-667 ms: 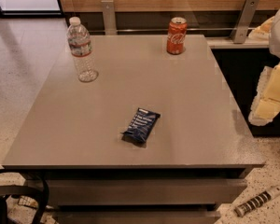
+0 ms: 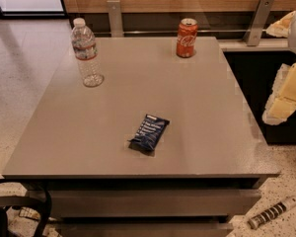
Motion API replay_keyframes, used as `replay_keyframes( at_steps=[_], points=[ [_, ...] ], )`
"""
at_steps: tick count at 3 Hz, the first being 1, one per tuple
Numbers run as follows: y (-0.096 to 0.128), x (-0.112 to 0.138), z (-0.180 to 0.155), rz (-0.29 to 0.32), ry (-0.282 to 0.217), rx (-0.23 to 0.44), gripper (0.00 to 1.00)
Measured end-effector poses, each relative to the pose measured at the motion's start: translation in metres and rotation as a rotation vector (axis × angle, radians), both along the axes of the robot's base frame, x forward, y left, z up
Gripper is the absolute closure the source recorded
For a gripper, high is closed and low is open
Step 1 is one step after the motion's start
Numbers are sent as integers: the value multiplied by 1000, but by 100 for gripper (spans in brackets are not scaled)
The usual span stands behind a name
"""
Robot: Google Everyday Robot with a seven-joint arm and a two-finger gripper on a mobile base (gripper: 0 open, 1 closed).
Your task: Move coke can near rxbar blueberry
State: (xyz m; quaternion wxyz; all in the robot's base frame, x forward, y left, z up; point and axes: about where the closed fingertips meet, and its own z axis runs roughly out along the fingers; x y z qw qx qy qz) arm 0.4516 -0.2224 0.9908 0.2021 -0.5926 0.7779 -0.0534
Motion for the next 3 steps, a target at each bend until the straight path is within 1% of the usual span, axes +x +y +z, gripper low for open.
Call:
replay_keyframes(
  at_steps=[1,2,3],
  points=[
    [-16,16,-11,-102,-41,107,0],
    [-18,28,-28,-191,-96,273,0],
    [-12,43,-38,-229,-177,427,0]
  ],
)
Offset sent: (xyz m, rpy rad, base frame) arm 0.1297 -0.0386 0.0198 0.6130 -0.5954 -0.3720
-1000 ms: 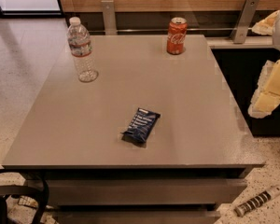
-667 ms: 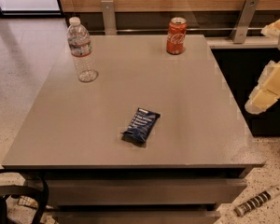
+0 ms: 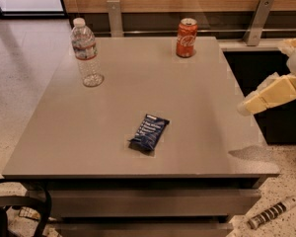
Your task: Move coke can near rxbar blueberry
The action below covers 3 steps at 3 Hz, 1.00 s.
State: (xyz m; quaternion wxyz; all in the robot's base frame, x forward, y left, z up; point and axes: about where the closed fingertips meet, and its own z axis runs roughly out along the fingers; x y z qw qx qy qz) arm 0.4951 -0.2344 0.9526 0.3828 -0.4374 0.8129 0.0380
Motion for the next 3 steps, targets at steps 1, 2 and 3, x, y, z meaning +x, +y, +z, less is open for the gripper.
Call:
replay_keyframes(
  at_steps=[1,2,3],
  points=[
    [8,28,6,-8,-147,110,0],
    [7,63,31,-29,-329,167,0],
    [2,77,47,-64,-411,157,0]
  ],
)
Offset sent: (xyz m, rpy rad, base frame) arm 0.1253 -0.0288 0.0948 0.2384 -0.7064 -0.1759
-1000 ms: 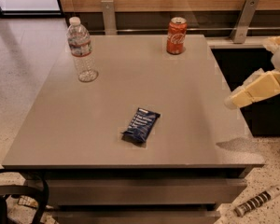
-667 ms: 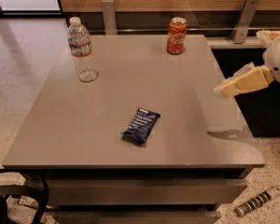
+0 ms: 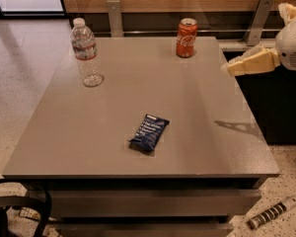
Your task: Move coke can near rxbar blueberry
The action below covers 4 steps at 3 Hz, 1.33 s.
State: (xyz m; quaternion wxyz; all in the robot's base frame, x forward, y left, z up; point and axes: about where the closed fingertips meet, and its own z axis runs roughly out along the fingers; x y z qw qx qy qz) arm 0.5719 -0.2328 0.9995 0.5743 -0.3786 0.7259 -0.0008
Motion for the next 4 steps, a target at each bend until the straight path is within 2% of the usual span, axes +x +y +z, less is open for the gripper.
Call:
replay_keyframes(
  at_steps=[1,2,3,4],
  points=[
    [0,0,0,-2,1,1,0],
    [3,21,4,-19,-11,38,0],
    [11,62,4,-34,-37,120,0],
    [27,129,-7,-26,-64,234,0]
  ],
)
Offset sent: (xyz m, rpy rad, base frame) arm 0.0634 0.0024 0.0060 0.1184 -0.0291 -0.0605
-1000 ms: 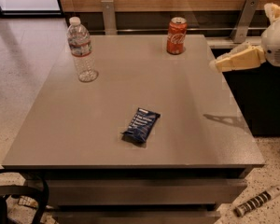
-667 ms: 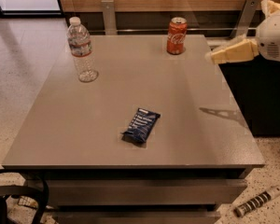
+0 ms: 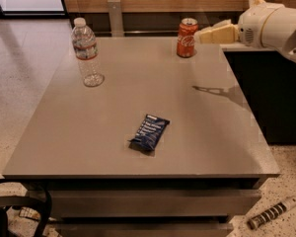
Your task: Move coke can near rxbar blueberry
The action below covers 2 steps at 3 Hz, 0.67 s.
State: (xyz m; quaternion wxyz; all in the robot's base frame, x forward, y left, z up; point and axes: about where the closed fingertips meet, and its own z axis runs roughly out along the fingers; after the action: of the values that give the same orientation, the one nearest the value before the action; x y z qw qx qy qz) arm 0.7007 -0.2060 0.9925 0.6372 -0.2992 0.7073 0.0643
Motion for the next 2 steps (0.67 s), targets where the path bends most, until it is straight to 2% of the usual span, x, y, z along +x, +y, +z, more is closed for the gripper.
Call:
replay_keyframes(
  at_steps=[2],
  points=[
    [26,79,-24,68,-32,139,0]
  ],
)
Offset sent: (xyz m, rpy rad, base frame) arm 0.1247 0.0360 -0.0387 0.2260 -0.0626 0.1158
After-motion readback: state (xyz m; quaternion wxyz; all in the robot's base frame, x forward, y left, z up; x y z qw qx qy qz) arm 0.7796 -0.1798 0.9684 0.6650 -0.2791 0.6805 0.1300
